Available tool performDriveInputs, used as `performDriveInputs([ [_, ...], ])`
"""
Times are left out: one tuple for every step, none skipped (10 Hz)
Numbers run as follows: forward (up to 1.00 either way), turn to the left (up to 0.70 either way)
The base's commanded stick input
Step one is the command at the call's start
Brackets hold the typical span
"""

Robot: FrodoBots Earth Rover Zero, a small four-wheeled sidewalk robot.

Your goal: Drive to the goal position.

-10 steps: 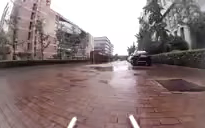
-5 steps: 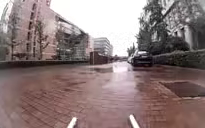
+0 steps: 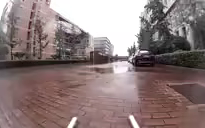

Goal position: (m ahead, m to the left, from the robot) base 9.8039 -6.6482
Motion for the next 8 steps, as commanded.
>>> performDriveInputs([
  [0.70, -0.14],
  [0.70, -0.14],
  [0.70, -0.14],
  [0.70, -0.14],
  [0.70, -0.14],
  [0.70, -0.14],
  [0.70, -0.14],
  [0.70, -0.14],
])
